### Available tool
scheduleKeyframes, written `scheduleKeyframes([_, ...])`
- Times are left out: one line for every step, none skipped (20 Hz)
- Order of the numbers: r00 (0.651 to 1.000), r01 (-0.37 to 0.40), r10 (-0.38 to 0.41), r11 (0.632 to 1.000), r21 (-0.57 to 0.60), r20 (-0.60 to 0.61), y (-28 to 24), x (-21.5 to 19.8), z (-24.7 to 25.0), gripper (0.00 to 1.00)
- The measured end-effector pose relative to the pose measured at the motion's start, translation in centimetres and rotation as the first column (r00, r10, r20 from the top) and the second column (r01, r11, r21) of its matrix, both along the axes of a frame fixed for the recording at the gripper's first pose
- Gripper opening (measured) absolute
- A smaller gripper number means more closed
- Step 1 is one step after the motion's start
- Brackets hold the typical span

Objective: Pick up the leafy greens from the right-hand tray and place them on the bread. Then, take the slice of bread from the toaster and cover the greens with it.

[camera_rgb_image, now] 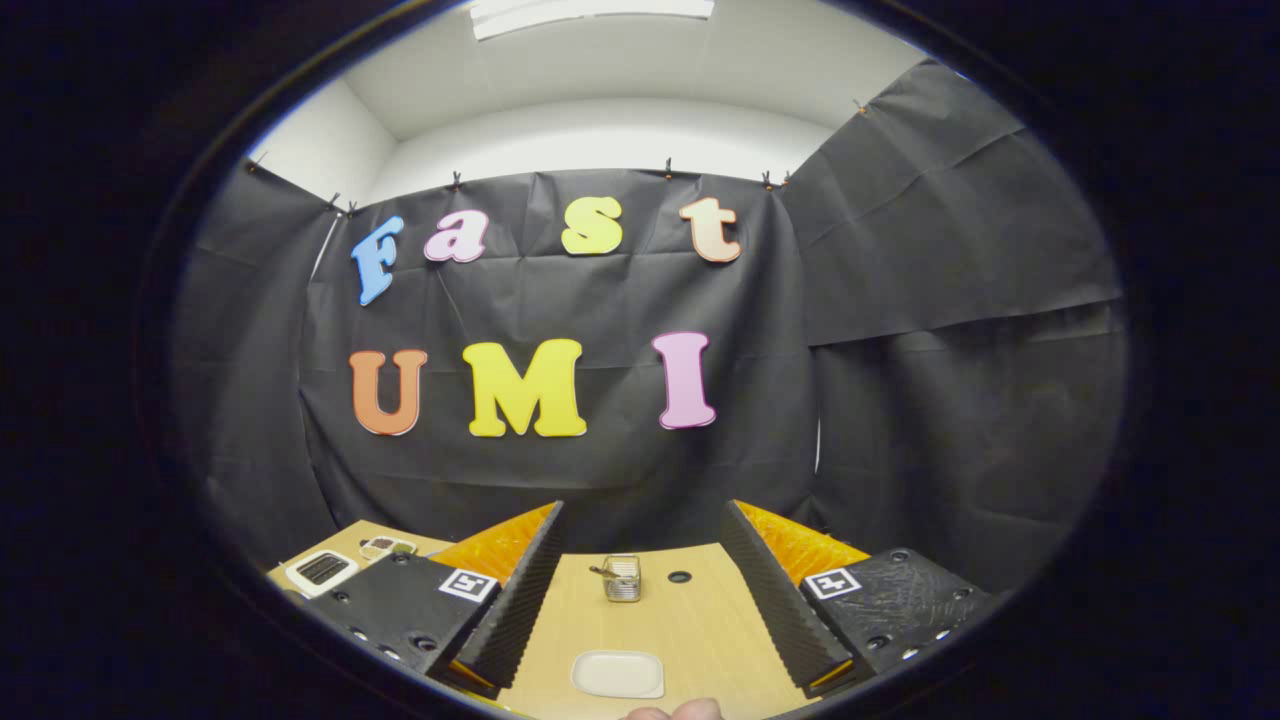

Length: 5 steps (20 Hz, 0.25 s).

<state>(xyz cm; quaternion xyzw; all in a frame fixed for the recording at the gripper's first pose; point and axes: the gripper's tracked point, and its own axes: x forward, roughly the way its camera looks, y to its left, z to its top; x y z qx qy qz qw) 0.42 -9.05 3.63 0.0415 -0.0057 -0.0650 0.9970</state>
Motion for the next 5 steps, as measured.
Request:
scheduleKeyframes([1.000, -0.003, 0.003, 1.000, 0.000, -0.004, 0.3, 0.1, -0.1, 0.95])
scheduleKeyframes([1.000, -0.007, 0.007, 1.000, -0.001, -0.006, 0.6, 0.1, -0.2, 0.96])
scheduleKeyframes([1.000, -0.008, 0.008, 1.000, -0.003, -0.008, 0.8, 0.2, -0.2, 0.96])
scheduleKeyframes([1.000, -0.013, 0.013, 1.000, -0.001, -0.013, 1.1, 0.3, -0.2, 0.96])
scheduleKeyframes([1.000, -0.022, 0.022, 1.000, -0.001, -0.017, 1.6, 0.3, -0.3, 0.96])
